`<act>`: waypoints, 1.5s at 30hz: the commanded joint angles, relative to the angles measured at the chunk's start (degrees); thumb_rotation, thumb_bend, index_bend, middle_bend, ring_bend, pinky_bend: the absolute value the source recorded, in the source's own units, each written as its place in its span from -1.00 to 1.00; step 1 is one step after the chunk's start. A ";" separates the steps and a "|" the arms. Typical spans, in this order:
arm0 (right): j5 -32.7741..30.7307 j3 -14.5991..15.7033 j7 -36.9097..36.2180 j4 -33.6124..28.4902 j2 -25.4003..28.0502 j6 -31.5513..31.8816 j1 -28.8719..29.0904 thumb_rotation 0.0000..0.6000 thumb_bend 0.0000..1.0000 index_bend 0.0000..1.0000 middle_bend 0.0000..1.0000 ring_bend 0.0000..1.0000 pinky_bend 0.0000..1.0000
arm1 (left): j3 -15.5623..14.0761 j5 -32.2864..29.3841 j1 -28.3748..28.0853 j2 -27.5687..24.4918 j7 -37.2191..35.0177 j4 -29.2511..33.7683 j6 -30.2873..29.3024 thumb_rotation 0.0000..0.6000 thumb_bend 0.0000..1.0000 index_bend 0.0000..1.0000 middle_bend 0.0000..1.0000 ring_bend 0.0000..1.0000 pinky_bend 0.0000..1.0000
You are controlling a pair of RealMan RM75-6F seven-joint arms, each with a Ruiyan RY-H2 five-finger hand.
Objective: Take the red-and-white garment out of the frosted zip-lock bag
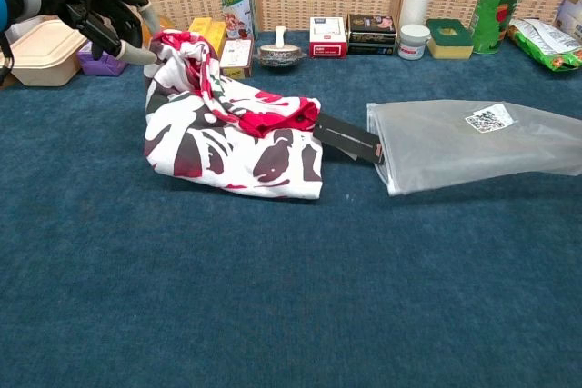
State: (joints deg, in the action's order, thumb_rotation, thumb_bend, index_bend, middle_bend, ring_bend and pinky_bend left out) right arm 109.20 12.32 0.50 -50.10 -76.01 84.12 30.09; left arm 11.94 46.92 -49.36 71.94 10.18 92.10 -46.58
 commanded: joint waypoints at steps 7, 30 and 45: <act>-3.13 -2.67 -3.16 -4.68 1.00 -1.19 -0.33 -0.82 -0.88 -0.62 -0.23 0.23 0.45 | -1.94 4.81 2.99 -3.59 0.84 3.12 -4.08 0.91 -0.77 -0.96 -0.71 -1.00 -0.72; -12.16 -9.18 -4.05 -15.51 5.73 -0.52 -4.75 -0.84 -0.88 -0.56 -0.25 0.14 0.32 | -11.16 24.71 24.05 -15.89 -7.23 10.79 -25.50 0.99 -0.60 -0.83 -0.71 -1.00 -0.70; -30.52 -13.77 6.87 -30.47 10.34 -4.82 -13.45 -0.32 -0.68 -0.42 -0.21 0.10 0.29 | -16.65 32.13 40.87 -12.88 -11.15 4.28 -42.17 0.99 -0.60 -0.74 -0.71 -1.00 -0.68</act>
State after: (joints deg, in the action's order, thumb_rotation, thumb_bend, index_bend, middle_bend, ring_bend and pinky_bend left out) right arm 80.28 -0.58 6.41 -78.99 -66.35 78.57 18.46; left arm -3.64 77.50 -10.82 57.70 -0.18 98.13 -86.46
